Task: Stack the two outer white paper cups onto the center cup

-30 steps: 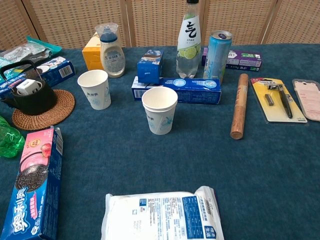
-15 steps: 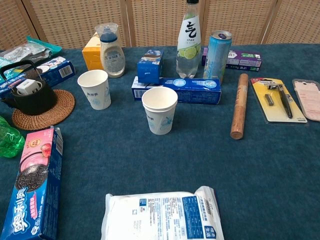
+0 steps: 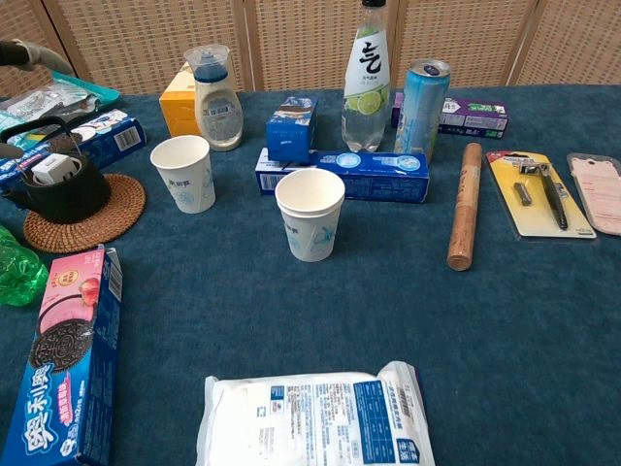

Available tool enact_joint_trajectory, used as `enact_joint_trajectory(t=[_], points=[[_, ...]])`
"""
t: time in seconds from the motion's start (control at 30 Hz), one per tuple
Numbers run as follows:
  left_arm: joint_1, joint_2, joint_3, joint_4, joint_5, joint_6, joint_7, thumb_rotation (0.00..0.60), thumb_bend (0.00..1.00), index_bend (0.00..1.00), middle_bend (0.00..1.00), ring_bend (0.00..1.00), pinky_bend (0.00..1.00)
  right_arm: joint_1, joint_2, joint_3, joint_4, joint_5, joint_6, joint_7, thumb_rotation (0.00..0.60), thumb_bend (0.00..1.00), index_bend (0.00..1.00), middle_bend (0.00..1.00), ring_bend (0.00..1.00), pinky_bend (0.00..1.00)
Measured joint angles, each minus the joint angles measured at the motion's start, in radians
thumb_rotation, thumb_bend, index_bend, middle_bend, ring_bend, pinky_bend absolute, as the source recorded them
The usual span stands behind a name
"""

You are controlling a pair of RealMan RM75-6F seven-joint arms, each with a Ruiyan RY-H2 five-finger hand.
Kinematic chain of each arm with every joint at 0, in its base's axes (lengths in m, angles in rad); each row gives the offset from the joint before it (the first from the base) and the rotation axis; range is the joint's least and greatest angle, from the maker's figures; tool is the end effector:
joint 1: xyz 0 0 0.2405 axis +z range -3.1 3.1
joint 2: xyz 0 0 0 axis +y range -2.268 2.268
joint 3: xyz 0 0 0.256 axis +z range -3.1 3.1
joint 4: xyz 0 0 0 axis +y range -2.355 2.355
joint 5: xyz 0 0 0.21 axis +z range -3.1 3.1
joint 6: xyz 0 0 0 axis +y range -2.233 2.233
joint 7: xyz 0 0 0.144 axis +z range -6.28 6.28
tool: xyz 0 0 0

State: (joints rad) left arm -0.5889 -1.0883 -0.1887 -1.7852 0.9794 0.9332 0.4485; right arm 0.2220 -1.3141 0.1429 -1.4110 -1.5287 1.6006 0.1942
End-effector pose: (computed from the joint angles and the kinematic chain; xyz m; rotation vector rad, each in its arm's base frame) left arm -0.2125 0.3237 0.1119 -1.7324 -0.9319 -0.6547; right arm -0.2849 -0.2397 0.1416 1.2890 -0.8062 1.2984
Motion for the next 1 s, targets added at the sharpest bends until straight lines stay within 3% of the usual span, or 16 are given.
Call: enact_joint_trajectory(t=[0.5, 1.0], points=[[-0.145, -0.268, 0.011, 0.201, -0.133, -0.006, 0.101, 0.6, 0.32, 0.0, 0.0, 0.0, 0.0, -0.003, 0.0, 0.007, -0.005, -0.006, -0.011, 0.012, 0.6, 0.35, 0.04, 0.01, 0.0, 0.35], [-0.271, -0.418, 0.006, 0.293, -0.298, -0.016, 0.204, 0.6, 0.32, 0.0, 0.0, 0.0, 0.0, -0.008, 0.005, 0.015, -0.001, 0.001, -0.021, 0.032, 0.6, 0.35, 0.04, 0.01, 0.0, 0.35]])
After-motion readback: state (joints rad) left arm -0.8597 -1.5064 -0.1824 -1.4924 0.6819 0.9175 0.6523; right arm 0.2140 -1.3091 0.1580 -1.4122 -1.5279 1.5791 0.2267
